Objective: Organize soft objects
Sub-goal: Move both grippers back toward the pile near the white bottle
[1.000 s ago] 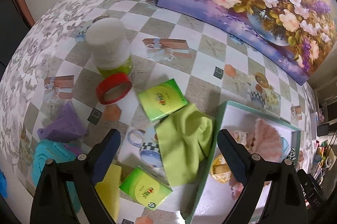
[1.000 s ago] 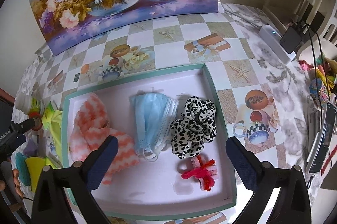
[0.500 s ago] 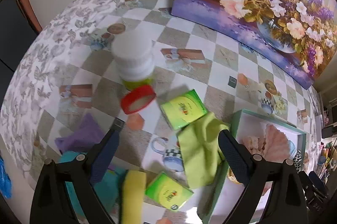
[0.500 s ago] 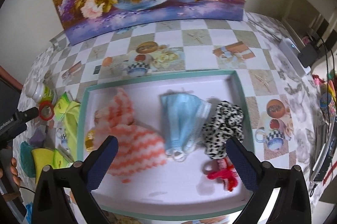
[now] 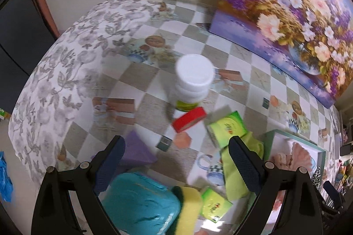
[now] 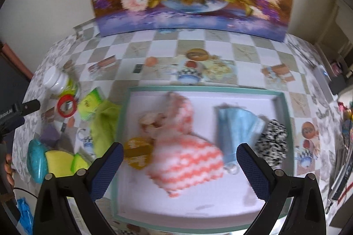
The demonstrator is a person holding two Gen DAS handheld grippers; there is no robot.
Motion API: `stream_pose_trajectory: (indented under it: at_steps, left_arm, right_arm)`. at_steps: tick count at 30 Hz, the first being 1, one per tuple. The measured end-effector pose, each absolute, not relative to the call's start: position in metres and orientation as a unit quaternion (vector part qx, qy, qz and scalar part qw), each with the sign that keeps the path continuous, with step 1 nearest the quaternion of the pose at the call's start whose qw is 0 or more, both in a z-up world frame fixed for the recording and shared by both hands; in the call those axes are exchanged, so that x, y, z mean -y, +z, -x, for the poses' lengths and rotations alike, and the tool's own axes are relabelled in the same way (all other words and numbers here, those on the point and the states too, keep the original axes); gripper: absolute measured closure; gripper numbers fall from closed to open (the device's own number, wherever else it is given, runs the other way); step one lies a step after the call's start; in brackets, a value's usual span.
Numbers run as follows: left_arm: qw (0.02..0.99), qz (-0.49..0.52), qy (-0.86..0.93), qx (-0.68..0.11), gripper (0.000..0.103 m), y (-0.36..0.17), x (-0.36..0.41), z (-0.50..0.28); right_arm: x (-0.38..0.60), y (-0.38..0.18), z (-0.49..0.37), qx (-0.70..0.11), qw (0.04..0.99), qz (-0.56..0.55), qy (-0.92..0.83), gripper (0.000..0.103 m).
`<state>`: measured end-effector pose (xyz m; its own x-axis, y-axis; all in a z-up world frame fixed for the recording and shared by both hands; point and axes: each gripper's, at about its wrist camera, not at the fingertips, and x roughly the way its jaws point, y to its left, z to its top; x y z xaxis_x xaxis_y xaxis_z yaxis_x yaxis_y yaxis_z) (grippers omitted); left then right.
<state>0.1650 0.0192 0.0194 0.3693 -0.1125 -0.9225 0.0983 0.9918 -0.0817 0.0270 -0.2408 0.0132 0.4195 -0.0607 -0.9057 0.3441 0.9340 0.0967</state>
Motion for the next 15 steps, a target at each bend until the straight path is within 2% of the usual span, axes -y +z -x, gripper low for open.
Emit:
stream_pose_trajectory:
  at_steps: [8,15]
  left_arm:
    - [0.826,0.018,-0.051,-0.561,0.008,0.017,-0.044,-0.174]
    - [0.823,0.017,-0.06,-0.565,0.008,0.01,-0.046,-0.181]
  right_arm:
    - [0.192,0.02,-0.049,-0.493,0.86,-0.119,-0.058,0.0]
    - [0.163,0.0,-0.071,-0.511,0.854,-0.09,-0.032,0.0]
